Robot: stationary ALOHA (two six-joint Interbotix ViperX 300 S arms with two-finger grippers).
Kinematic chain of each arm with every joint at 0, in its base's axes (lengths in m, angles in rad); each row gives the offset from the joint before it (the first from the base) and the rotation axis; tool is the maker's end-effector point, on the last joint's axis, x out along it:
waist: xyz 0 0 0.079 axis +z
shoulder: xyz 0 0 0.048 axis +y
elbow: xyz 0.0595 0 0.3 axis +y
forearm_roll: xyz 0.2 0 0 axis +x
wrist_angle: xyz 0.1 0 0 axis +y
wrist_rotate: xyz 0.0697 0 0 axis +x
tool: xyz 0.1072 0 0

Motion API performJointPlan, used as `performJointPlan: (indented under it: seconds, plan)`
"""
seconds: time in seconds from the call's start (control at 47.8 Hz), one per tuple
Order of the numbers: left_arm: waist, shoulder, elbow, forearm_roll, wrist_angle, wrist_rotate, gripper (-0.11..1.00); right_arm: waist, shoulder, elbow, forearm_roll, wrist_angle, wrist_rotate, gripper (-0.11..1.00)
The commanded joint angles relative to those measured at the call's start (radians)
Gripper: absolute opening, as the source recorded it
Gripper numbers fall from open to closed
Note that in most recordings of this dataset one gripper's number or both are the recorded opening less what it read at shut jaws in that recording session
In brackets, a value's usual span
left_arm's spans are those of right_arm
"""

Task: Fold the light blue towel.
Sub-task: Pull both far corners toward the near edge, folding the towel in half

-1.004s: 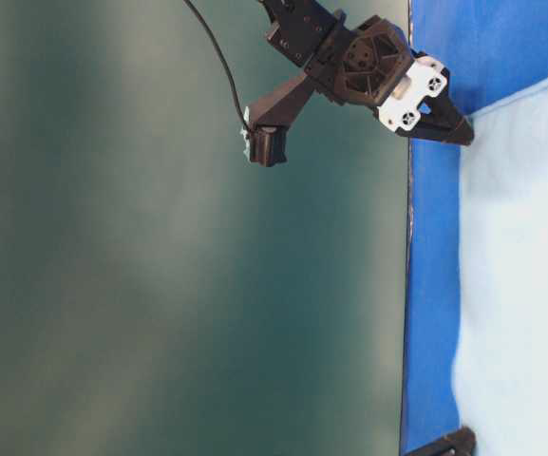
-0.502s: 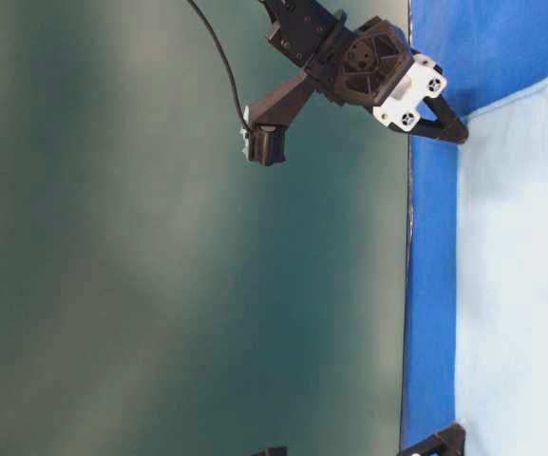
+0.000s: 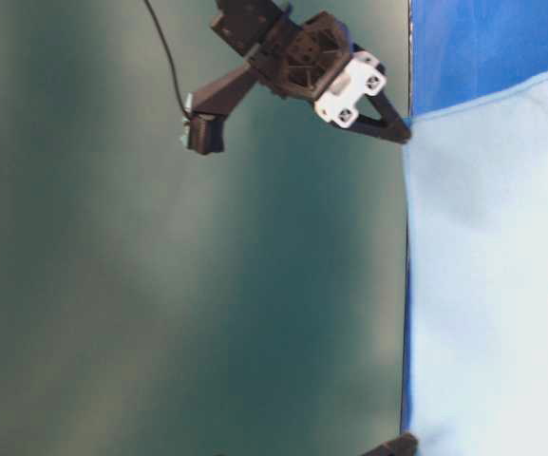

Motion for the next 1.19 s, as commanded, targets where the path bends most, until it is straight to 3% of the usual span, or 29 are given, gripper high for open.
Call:
performJointPlan:
  seconds: [0.0,0.335,0.523,0.836,1.171]
  plan:
    - [-0.003,-0.028,-0.003,0.003,-0.003,0.015,0.02,0.000,-0.029,-0.009,-0.002,0.000,0.002,0.01]
    - [-0.067,-0.052,0.012,0.002,-0.002,0.058,0.02,0.051,-0.048,0.008,0.003,0.032,0.015,0.01]
    - [-0.178,-0.100,0.055,0.002,0.032,0.058,0.02,0.132,-0.086,0.038,0.006,0.071,0.041,0.01]
    - [-0.428,-0.149,0.109,-0.003,0.129,0.015,0.02,0.328,-0.130,0.106,0.008,0.089,0.195,0.01]
    - [-0.676,-0.104,0.074,-0.003,0.172,-0.160,0.02,0.526,-0.126,0.115,0.008,0.103,0.344,0.01]
